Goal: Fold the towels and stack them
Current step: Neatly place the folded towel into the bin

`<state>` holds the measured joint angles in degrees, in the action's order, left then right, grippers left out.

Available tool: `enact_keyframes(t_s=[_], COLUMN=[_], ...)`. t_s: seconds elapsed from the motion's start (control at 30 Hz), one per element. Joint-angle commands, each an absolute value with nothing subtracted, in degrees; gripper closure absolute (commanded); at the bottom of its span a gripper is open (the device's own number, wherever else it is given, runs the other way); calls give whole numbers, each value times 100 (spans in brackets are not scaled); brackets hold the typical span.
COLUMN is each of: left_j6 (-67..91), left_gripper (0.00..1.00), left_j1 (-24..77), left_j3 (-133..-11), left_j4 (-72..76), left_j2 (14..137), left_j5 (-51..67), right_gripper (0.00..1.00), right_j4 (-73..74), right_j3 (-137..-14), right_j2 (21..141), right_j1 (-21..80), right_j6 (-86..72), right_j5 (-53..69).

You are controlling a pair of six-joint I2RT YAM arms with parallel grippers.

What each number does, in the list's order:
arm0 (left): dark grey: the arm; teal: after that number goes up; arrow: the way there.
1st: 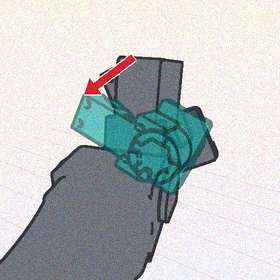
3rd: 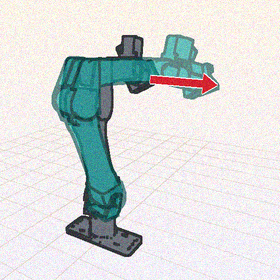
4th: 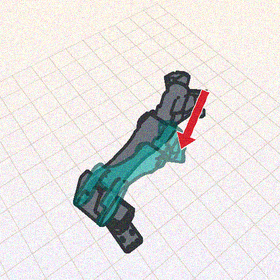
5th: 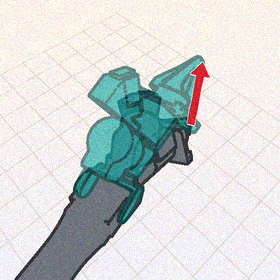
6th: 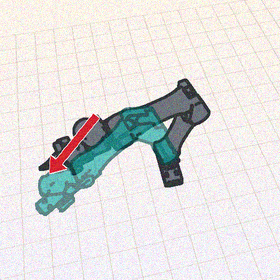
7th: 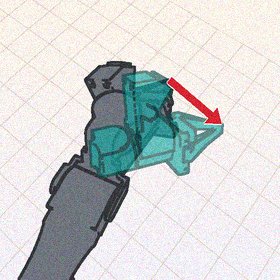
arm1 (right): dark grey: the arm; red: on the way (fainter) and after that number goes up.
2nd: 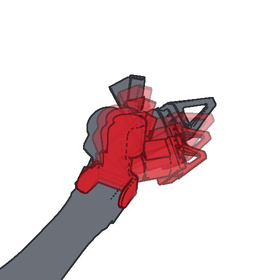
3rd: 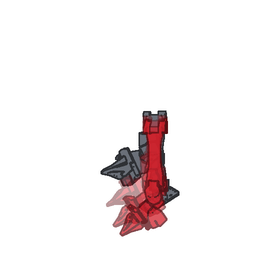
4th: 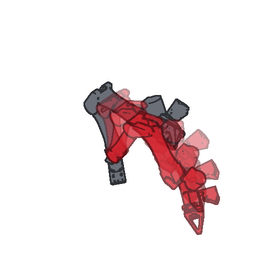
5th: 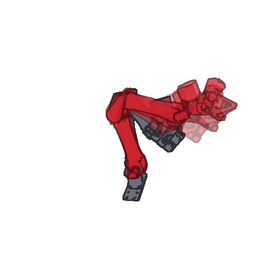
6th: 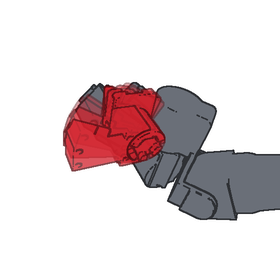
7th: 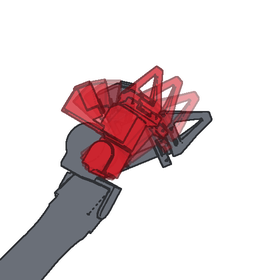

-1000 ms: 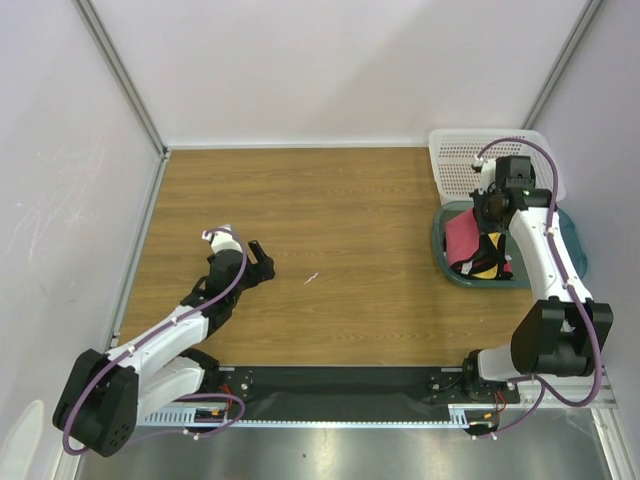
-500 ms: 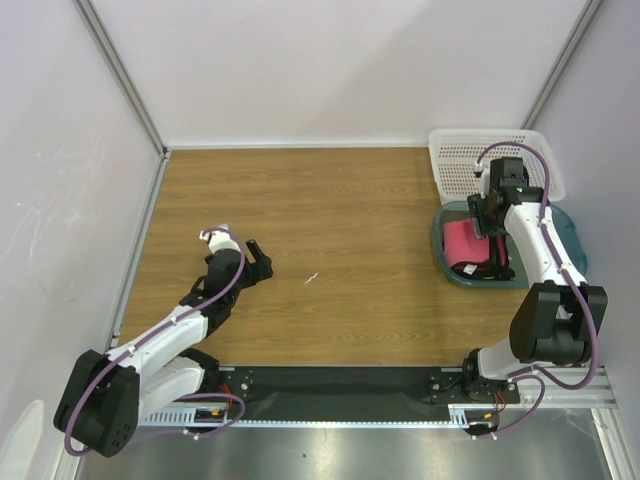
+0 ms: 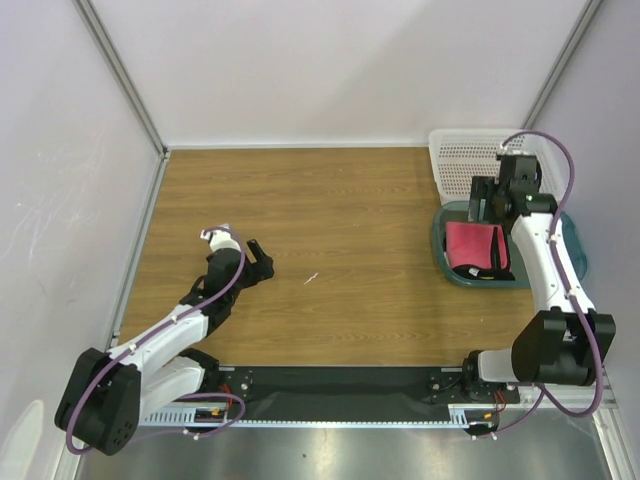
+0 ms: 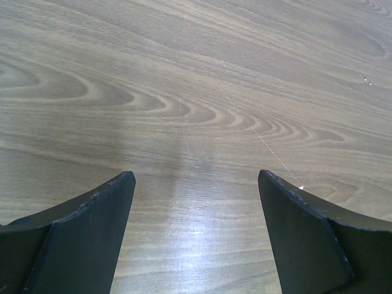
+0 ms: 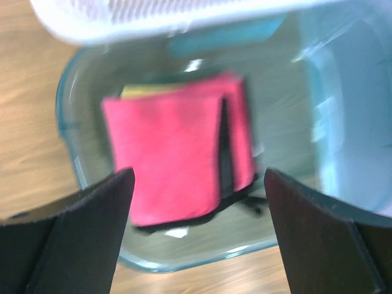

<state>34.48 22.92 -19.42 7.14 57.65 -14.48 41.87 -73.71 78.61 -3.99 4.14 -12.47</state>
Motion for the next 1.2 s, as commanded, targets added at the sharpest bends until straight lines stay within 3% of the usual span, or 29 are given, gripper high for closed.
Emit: enact_keyframes(t_s=[0.0, 0.07, 0.13, 0.17, 0.2, 0.27, 0.3, 0.4, 0.53, 0.77, 1.0, 1.17], left_j6=[3463, 3515, 3577, 3603, 3604, 3638, 3665, 3709, 3700, 3674, 3525, 3402], left_gripper=[12, 12, 12, 12, 12, 12, 12, 12, 12, 11, 11, 8], left_j1=[2233, 2232, 2232, 2241, 2233, 2232, 2241, 2232, 2233, 2233, 2241, 2241], left_j3=[-2100, -2144, -2118, -2109, -2101, -2136, -2136, -2127, -2197, -2294, -2487, -2891], left_j4=[932, 853, 844, 852, 861, 800, 782, 730, 581, 475, 439, 264], left_j2=[5792, 5783, 5775, 5774, 5792, 5801, 5801, 5774, 5783, 5880, 5968, 5898], left_j5=[-1257, -1248, -1239, -1222, -1204, -1204, -1222, -1309, -1432, -1459, -1477, -1371], right_gripper=[8, 10, 20, 26, 41, 55, 67, 74, 76, 73, 53, 27], right_j4=[3298, 2877, 2507, 2200, 2110, 2013, 2021, 2170, 2714, 2821, 3076, 3147], right_j3=[-6436, -5857, -5460, -5319, -5169, -5142, -5185, -5326, -5738, -5791, -6257, -6688], right_j2=[7629, 7515, 7471, 7497, 7610, 7769, 7978, 8383, 8858, 8711, 7858, 7278], right_j1=[-422, -431, -431, -439, -466, -501, -544, -571, -598, -598, -589, -545], right_j6=[-640, -1107, -1230, -1265, -1292, -1301, -1309, -1248, -1257, -1178, -1213, -1257], right_j5=[-625, -326, -185, -228, -272, -465, -562, -852, -1746, -1679, -897, -537])
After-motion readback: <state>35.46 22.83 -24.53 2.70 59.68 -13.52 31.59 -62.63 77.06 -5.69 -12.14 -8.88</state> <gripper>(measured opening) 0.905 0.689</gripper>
